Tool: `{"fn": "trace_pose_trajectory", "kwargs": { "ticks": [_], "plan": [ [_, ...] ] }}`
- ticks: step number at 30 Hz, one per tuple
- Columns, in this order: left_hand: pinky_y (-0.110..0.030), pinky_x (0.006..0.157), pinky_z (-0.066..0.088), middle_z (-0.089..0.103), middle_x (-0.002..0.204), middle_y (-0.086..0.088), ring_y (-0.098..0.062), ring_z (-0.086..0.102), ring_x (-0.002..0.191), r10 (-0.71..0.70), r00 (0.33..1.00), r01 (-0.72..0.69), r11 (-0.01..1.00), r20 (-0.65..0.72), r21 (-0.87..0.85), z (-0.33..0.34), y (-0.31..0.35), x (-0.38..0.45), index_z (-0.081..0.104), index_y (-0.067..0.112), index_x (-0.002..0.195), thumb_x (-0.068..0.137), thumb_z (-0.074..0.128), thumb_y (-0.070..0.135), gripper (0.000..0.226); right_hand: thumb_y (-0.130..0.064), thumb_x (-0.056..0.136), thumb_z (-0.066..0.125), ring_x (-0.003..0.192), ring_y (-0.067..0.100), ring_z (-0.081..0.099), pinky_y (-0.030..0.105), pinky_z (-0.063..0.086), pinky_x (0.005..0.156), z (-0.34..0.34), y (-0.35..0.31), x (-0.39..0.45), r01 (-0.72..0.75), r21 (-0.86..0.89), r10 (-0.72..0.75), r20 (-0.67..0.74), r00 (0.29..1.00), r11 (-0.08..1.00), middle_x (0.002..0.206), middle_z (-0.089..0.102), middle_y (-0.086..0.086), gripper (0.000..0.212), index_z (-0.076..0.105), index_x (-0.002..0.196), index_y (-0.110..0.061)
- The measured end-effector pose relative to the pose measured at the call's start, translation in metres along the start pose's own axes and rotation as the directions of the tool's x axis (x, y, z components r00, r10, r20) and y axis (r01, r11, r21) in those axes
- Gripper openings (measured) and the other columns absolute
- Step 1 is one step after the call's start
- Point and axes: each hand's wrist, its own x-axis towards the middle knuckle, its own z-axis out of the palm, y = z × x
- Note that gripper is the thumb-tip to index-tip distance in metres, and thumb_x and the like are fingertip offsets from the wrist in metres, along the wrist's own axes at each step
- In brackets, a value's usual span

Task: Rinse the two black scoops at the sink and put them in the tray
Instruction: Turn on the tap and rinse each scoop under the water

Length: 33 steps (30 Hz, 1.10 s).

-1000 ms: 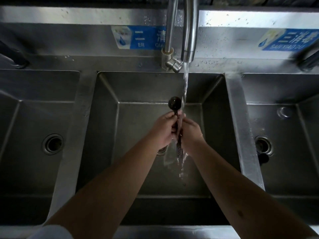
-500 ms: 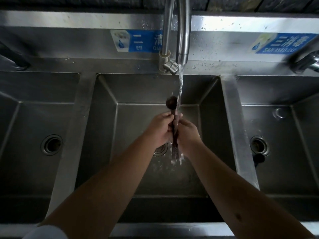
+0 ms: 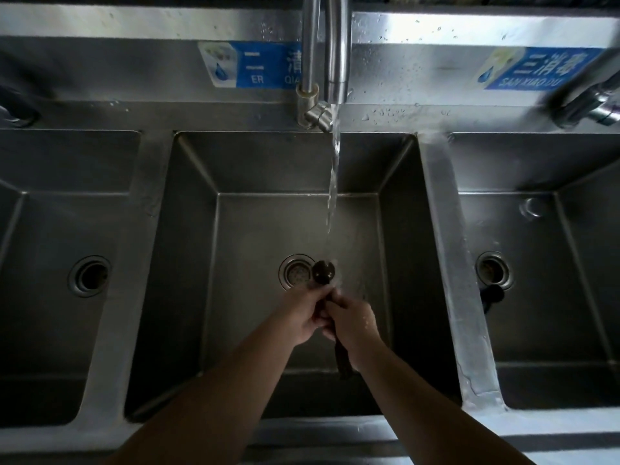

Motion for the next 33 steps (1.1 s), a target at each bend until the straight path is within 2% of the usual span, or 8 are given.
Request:
{"fn": "trace_pose_trajectory", "kwargs": {
  "ticks": [3,7,10,12,19,23,27,33],
  "plan": [
    [-0.027,0.038,0.039,0.065,0.079,-0.006,-0.019,0.054,0.054,0.043,0.999,-0.042,0.998,0.028,-0.048,0.000,0.007,0.003,0.063,0.008,0.100,0.093,0.054,0.023,0.019,-0.019,0.094,0.062,0.059,0.017,0.067,0.025,0.054,0.053,-0.004,-0.001,-0.005,-0.079,0.123,0.066,0.101,0.993,0.989,0.071,0.075,0.010,0.017,0.075,0.087,-0.011],
    [-0.027,0.050,0.051,0.068,0.086,-0.007,-0.017,0.065,0.061,0.104,0.994,-0.105,0.991,-0.027,-0.078,0.007,0.022,0.009,0.059,0.005,0.109,0.099,0.047,0.033,0.032,-0.016,0.094,0.060,0.059,0.019,0.064,0.027,0.051,0.050,-0.007,-0.012,-0.003,-0.105,0.236,0.065,0.170,0.983,0.966,0.075,0.073,0.015,0.019,0.074,0.091,-0.004],
    [-0.018,0.033,0.038,0.066,0.084,-0.006,-0.012,0.057,0.043,0.152,0.988,-0.155,0.985,-0.041,-0.070,0.015,0.036,0.011,0.059,0.010,0.103,0.100,0.045,0.034,0.028,-0.015,0.093,0.062,0.057,0.017,0.067,0.025,0.052,0.047,-0.001,-0.031,0.002,-0.093,0.257,0.057,0.144,0.988,0.962,0.074,0.075,0.014,0.016,0.074,0.092,-0.005],
    [-0.016,0.032,0.034,0.062,0.085,-0.007,-0.010,0.053,0.042,0.214,0.976,-0.215,0.974,-0.026,-0.064,0.016,0.049,0.011,0.056,0.009,0.107,0.101,0.044,0.030,0.025,-0.011,0.093,0.062,0.057,0.017,0.069,0.025,0.054,0.047,0.002,-0.045,0.006,-0.087,0.288,0.049,0.136,0.990,0.954,0.074,0.076,0.014,0.013,0.074,0.093,-0.005],
    [-0.019,0.035,0.040,0.061,0.061,-0.005,-0.011,0.055,0.042,0.348,0.937,-0.348,0.932,0.017,0.098,0.020,0.088,0.010,0.062,0.003,0.089,0.099,0.049,0.012,0.019,0.000,0.094,0.056,0.067,0.021,0.074,0.025,0.058,0.053,0.009,-0.094,0.010,0.026,0.471,-0.129,0.187,0.974,0.882,0.083,0.076,0.020,0.019,0.074,0.100,-0.002],
    [-0.027,0.053,0.048,0.069,0.080,-0.009,-0.019,0.063,0.064,0.406,0.914,-0.405,0.909,0.013,0.094,0.029,0.114,0.012,0.070,0.009,0.089,0.095,0.055,0.011,0.016,0.004,0.096,0.044,0.066,0.022,0.070,0.028,0.058,0.056,0.007,-0.118,0.007,0.068,0.532,-0.240,0.260,0.935,0.844,0.083,0.072,0.022,0.025,0.067,0.104,0.006],
    [-0.021,0.049,0.048,0.074,0.087,-0.006,-0.014,0.067,0.065,0.467,0.883,-0.469,0.879,0.042,0.088,0.042,0.136,0.009,0.072,0.011,0.091,0.092,0.055,0.004,0.019,0.003,0.097,0.045,0.075,0.026,0.072,0.030,0.062,0.064,0.006,-0.143,0.004,0.136,0.562,-0.318,0.240,0.917,0.816,0.099,0.068,0.030,0.028,0.061,0.118,0.013],
    [-0.018,0.039,0.041,0.071,0.079,-0.006,-0.009,0.062,0.051,0.539,0.837,-0.543,0.839,0.089,0.030,0.058,0.160,0.006,0.076,0.014,0.087,0.083,0.062,0.010,0.015,0.005,0.098,0.043,0.066,0.022,0.074,0.026,0.059,0.056,0.006,-0.172,0.001,0.119,0.664,-0.374,0.256,0.891,0.739,0.073,0.076,0.014,0.026,0.067,0.108,0.003]
  ]
}}
